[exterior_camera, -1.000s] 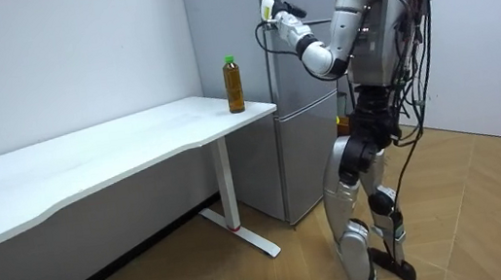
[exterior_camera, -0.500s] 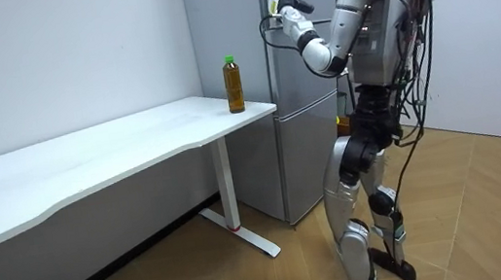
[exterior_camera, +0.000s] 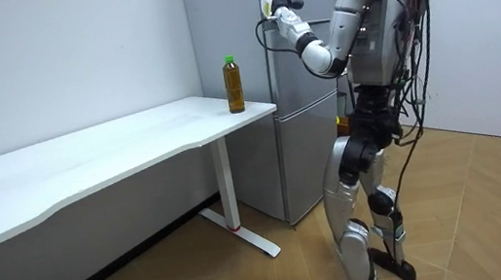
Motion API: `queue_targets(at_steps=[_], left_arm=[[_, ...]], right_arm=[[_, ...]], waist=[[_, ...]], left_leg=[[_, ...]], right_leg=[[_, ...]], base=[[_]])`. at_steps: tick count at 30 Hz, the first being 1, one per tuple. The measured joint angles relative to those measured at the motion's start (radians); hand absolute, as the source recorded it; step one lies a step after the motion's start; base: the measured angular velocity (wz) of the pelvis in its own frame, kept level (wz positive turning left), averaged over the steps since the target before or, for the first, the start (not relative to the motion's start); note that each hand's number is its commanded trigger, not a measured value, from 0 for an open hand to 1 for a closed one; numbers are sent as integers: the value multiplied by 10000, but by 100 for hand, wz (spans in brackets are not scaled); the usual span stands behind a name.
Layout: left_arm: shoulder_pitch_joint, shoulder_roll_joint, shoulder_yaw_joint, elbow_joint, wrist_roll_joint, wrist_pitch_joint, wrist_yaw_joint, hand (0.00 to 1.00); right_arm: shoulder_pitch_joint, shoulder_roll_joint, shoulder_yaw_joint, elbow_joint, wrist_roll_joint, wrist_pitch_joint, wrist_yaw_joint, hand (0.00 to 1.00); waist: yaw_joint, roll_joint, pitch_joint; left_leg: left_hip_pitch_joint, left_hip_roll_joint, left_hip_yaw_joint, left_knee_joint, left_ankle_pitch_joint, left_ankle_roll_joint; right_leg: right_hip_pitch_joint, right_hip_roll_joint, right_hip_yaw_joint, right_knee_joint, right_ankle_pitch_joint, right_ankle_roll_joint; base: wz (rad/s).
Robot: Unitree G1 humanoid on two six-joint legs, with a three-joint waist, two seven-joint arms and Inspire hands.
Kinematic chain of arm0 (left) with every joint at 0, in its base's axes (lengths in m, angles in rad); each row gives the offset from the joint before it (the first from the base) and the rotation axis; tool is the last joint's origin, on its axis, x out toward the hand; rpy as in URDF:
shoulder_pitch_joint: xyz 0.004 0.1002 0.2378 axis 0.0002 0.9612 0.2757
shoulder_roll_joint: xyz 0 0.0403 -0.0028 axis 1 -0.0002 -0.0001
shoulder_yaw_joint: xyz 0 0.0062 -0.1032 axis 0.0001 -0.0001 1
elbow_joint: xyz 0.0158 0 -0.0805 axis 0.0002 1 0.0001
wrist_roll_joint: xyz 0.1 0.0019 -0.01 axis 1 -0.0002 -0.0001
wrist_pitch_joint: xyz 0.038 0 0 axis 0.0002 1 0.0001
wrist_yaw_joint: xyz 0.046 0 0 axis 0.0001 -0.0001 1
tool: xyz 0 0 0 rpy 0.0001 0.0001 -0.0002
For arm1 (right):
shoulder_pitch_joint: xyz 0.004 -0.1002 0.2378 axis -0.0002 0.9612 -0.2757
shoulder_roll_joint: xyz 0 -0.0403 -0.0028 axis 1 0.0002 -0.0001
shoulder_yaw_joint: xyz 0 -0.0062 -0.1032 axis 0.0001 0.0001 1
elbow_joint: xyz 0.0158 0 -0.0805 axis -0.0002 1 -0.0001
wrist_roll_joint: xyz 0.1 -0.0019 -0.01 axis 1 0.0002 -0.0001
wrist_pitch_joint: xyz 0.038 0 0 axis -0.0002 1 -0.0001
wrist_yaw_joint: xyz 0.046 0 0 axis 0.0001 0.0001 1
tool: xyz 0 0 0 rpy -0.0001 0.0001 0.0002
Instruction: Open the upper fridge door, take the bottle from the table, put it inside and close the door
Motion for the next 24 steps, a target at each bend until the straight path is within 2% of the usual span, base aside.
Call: queue_targets(at_steps=[5, 7, 9, 11, 13, 14, 15, 16, 17, 24], left_arm=[[-1, 10, -246, 1, -555, -94, -2, 69], [3, 70, -382, 18, -617, -26, -22, 62], [6, 259, -597, 56, -626, 89, -150, 58], [6, 264, -656, 56, -626, 95, -166, 54], [6, 268, -658, 57, -624, 120, -166, 32], [6, 268, -658, 59, -623, 124, -166, 25], [6, 272, -659, 62, -622, 125, -166, 10], [6, 274, -658, 65, -622, 125, -166, 3], [6, 286, -659, 69, -622, 126, -166, 0], [6, 321, -671, 70, -630, 126, -166, 0]], right_arm=[[-56, -30, 10, 3, -16, 1, -9, 0], [-84, -29, 12, 7, -45, 14, -14, 0], [-143, -12, 52, 8, -69, 20, -7, 0], [-160, -14, 102, 8, -76, 27, -2, 0], [-161, -15, 109, 8, -76, 27, -1, 0], [-161, -19, 109, 8, -75, 27, 6, 0], [-161, -26, 119, 8, -62, 27, 6, 0], [-161, -30, 142, 8, -63, 26, 6, 0], [-161, -33, 181, 8, -61, 26, 7, 0], [-163, -47, 183, 5, -53, 21, 6, 0]], waist=[[-23, 53, 42], [-8, 48, 48], [-4, 26, 64], [-5, 25, 62], [-6, 26, 62], [-7, 31, 59], [-15, 45, 50], [-13, 49, 49], [-14, 54, 46], [-22, 78, 32]], left_leg=[[10, -1, 0, -24, 0, 0], [9, -1, -1, -25, 0, 0], [-8, -6, -1, -13, 0, 0], [-15, -6, -1, 3, 4, 7], [-31, -5, -1, 24, 6, 11], [-54, -4, -2, 42, 10, 17], [-76, -4, -3, 58, 13, 22], [-77, -4, -3, 61, 15, 26], [-78, -3, -3, 65, 16, 28], [-104, -2, -3, 76, 19, 32]], right_leg=[[3, 1, -7, -3, 1, 2], [1, 1, -13, 0, 1, 1], [-12, 0, -11, 2, 2, 3], [-12, -1, -7, 6, 16, 18], [-16, -1, -5, 7, 18, 19], [-24, -1, -7, 7, 19, 19], [-32, -1, -11, 6, 20, 17], [-33, -2, -9, 7, 21, 14], [-31, -2, -10, 8, 23, 11], [-42, -2, -7, 15, 33, 4]], base=[[0], [0], [0], [0], [0], [0], [0], [0], [0], [0]])
